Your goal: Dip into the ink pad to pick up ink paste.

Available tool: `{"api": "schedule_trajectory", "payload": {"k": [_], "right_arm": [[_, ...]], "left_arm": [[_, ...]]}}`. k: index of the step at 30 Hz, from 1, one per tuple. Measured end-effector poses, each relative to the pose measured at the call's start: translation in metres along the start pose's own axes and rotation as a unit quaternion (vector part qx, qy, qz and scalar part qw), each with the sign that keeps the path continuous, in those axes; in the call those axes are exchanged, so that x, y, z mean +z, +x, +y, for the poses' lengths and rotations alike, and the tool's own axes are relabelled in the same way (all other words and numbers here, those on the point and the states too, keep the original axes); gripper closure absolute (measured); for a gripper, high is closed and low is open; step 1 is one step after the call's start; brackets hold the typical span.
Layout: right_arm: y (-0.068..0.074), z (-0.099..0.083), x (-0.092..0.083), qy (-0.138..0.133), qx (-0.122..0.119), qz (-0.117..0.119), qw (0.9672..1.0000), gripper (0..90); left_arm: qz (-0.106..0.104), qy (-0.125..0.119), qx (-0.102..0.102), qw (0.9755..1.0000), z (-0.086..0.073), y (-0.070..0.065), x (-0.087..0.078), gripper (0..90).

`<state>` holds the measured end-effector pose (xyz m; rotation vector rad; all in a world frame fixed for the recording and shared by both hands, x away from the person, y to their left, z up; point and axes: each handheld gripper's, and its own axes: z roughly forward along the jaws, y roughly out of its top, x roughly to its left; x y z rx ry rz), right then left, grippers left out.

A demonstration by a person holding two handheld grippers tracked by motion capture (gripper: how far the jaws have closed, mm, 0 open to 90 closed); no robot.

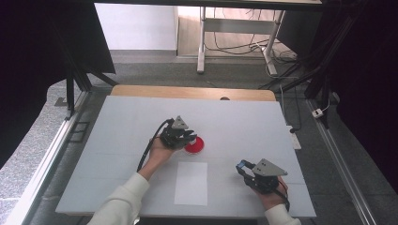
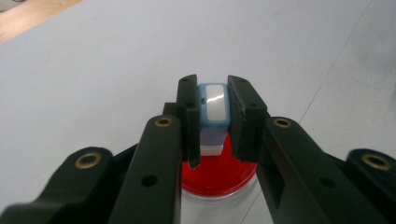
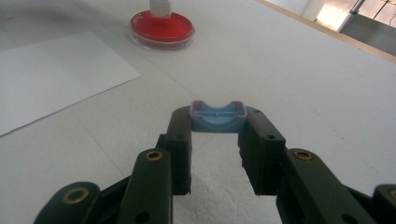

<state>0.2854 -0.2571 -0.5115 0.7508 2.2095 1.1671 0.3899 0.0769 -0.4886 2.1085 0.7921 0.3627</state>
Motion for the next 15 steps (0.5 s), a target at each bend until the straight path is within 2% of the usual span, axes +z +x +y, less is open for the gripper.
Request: {"api": "schedule_trajectory", "payload": {"k": [6,15], "right_arm": [[0.0,-0.0002,0.001,0.001,-0.002,0.002,1.0,65.2],[-0.0002,-0.0003,0.0011,0.001,-0.002,0.002,1.0,65.2]], "left_arm": [[0.004,-0.006,-0.005,1.0,-0.0007,0.0039,-0.0015,75.3],[0.008,0.009,-0.005,0.9999,-0.0047,0.0055,0.006,75.3]]}}
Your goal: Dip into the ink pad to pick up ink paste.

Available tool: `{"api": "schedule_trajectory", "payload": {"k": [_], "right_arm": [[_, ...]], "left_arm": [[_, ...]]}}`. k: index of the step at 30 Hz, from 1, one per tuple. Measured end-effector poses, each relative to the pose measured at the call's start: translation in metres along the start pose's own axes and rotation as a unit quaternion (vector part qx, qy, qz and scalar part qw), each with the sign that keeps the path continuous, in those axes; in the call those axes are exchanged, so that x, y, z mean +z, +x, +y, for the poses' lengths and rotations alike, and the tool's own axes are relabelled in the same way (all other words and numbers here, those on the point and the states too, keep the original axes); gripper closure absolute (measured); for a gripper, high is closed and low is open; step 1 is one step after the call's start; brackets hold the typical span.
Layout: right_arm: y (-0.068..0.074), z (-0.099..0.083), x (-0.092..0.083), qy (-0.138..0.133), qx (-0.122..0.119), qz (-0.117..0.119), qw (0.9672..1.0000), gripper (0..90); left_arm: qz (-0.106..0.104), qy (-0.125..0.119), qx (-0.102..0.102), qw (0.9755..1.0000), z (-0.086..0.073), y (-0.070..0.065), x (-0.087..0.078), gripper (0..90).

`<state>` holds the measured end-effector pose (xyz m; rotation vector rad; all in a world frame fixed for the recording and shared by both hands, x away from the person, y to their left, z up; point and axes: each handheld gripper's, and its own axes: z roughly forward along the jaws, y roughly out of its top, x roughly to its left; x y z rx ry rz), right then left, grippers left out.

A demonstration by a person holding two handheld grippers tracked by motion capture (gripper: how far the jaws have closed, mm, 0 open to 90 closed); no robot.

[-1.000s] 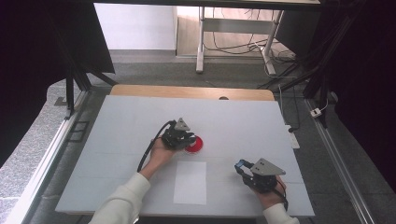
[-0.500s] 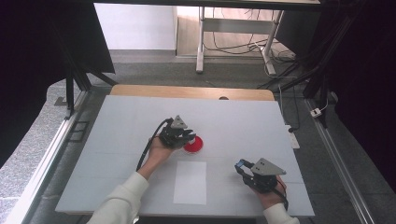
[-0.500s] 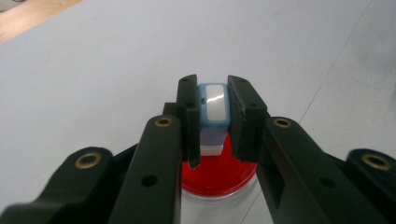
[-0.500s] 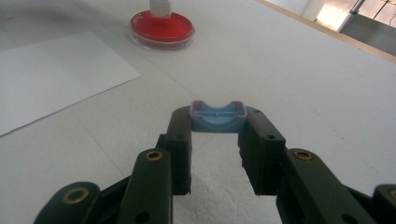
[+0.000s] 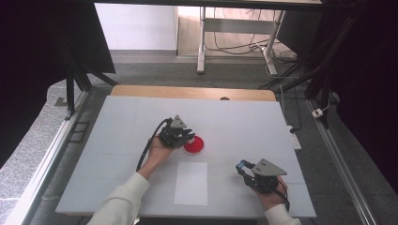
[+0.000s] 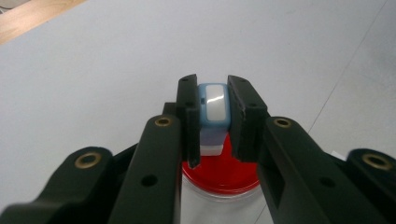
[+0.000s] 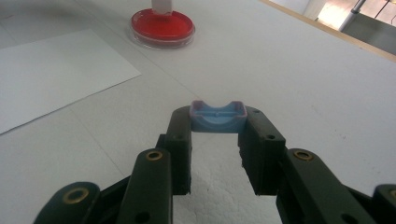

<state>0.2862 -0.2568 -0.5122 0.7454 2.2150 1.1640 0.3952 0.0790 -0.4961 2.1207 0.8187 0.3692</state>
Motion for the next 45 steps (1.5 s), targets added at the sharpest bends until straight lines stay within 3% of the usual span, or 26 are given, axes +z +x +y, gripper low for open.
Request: {"api": "schedule_trajectory", "payload": {"k": [9,17,45], "right_arm": [[-0.0001,0.0,-0.0001,0.0,0.0,0.0,1.0,65.2],[0.0003,0.0001,-0.0002,0.001,-0.001,0.0,1.0,65.2],[0.0014,0.0001,0.0006,0.003,-0.005,-0.002,1.0,65.2]], "left_arm": [[-0.001,0.007,-0.003,1.0,-0.0023,0.0008,0.0036,75.3],[0.007,0.014,0.006,0.9999,-0.0024,-0.0019,0.006,75.5],[0.01,0.012,0.007,0.9998,-0.0033,-0.0036,0.0079,75.5]]}}
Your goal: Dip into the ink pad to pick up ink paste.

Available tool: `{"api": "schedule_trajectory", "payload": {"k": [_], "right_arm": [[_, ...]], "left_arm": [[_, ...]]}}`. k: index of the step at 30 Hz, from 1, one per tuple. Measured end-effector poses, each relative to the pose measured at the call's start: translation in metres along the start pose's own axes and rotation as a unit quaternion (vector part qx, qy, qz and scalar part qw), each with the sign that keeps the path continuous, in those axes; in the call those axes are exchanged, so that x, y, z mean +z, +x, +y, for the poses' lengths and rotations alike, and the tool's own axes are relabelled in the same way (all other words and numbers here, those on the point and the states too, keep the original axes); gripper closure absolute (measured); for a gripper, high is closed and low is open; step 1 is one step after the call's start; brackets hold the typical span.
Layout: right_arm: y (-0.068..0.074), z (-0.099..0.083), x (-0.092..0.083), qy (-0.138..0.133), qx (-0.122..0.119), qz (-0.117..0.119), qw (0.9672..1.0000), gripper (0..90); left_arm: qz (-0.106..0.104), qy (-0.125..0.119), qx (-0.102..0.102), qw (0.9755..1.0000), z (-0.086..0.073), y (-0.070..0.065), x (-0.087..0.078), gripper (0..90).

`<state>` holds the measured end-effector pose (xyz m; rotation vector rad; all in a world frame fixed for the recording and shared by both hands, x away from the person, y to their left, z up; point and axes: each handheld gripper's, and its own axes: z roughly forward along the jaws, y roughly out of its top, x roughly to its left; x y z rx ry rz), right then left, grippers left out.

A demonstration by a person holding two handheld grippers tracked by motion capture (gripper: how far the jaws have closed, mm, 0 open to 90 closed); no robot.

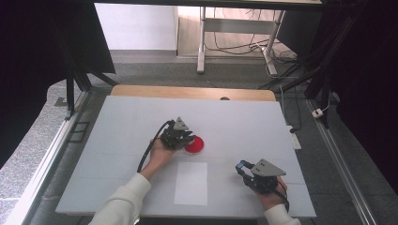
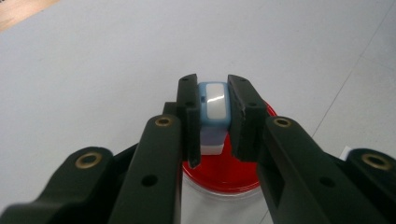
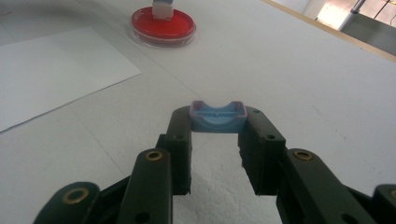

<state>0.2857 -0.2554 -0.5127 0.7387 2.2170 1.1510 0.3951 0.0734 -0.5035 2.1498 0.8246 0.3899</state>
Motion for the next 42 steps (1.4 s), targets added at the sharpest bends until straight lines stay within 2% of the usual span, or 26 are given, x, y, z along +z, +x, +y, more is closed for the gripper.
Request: {"api": "schedule_trajectory", "payload": {"k": [2,6,11,18,30,35,42], "right_arm": [[0.0,0.0,0.0,0.001,-0.001,0.0,1.0,65.2],[-0.001,0.0,0.0,0.001,0.002,0.0,1.0,65.2],[-0.001,0.0,-0.001,0.0,0.0,-0.003,1.0,65.1],[-0.001,0.0,-0.001,-0.004,0.001,-0.002,1.0,65.2],[-0.001,0.0,0.0,-0.001,0.001,-0.002,1.0,65.1],[-0.001,0.0,-0.001,-0.002,0.001,-0.002,1.0,65.2],[-0.002,0.0,0.0,-0.001,0.001,-0.002,1.0,65.2]], "left_arm": [[0.004,-0.007,0.007,0.9999,0.0,-0.001,-0.002,75.5],[-0.01,-0.013,0.0,0.9999,0.002,0.0,-0.005,75.5],[-0.012,-0.017,0.0,0.9998,0.003,-0.001,-0.008,75.5],[-0.018,-0.033,-0.009,0.9992,0.006,0.001,-0.019,75.4],[-0.043,-0.042,-0.021,0.998,0.008,0.003,-0.028,75.4],[-0.05,-0.041,-0.017,0.9978,0.009,0.001,-0.031,75.4],[-0.059,-0.055,-0.012,0.9967,0.013,-0.003,-0.043,75.3]]}}
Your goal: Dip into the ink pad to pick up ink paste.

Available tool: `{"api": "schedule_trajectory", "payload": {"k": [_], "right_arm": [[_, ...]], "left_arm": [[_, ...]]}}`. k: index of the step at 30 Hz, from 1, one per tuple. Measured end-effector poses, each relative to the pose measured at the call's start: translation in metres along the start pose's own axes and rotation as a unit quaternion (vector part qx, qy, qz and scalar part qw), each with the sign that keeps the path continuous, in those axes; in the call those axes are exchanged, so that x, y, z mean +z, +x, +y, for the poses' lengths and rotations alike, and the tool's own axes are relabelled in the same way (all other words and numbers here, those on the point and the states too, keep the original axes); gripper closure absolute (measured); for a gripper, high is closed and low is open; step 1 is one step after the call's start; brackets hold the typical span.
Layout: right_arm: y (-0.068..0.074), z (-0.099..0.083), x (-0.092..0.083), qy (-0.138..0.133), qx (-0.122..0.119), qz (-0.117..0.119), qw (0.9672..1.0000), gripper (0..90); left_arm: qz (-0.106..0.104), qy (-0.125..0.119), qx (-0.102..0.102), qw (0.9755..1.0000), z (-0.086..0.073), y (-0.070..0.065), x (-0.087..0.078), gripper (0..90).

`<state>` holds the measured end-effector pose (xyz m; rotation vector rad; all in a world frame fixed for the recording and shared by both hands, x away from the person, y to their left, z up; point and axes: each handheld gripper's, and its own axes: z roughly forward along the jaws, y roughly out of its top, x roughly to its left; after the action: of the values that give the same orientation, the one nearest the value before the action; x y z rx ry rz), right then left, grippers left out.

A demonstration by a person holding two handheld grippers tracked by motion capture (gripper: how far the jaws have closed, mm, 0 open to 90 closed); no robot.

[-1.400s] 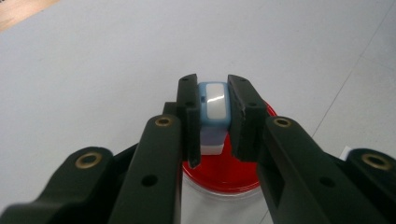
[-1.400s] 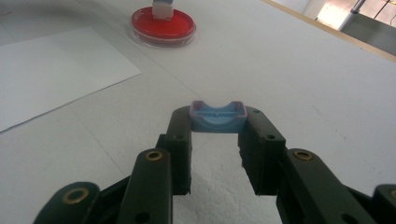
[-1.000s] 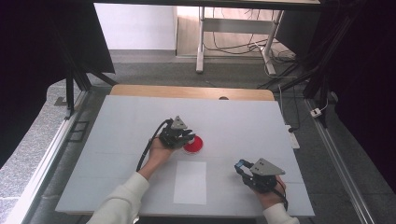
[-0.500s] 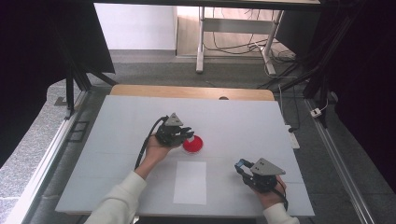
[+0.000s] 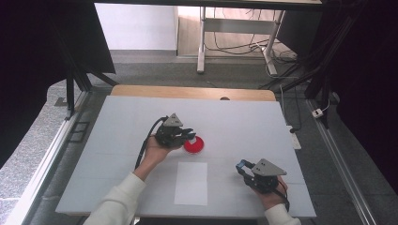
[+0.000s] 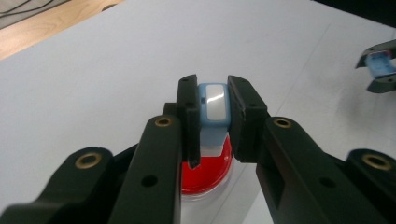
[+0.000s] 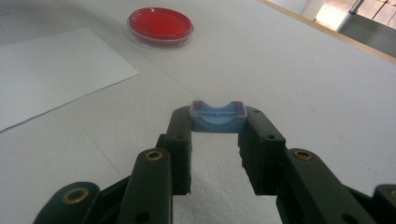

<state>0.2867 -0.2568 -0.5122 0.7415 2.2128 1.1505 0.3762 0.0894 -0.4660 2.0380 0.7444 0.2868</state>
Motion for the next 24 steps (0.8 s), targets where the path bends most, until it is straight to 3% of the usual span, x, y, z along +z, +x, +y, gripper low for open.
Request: {"api": "schedule_trajectory", "payload": {"k": [16,24], "right_arm": [[0.0,0.0,0.0,0.0,0.001,0.0,1.0,65.2],[0.0,0.0,0.0,0.001,0.001,0.0,1.0,65.2]], "left_arm": [[-0.038,-0.027,0.01,0.9988,0.012,-0.014,-0.03,75.2],[-0.054,-0.03,0.02,0.9979,0.015,-0.023,-0.035,75.2]]}}
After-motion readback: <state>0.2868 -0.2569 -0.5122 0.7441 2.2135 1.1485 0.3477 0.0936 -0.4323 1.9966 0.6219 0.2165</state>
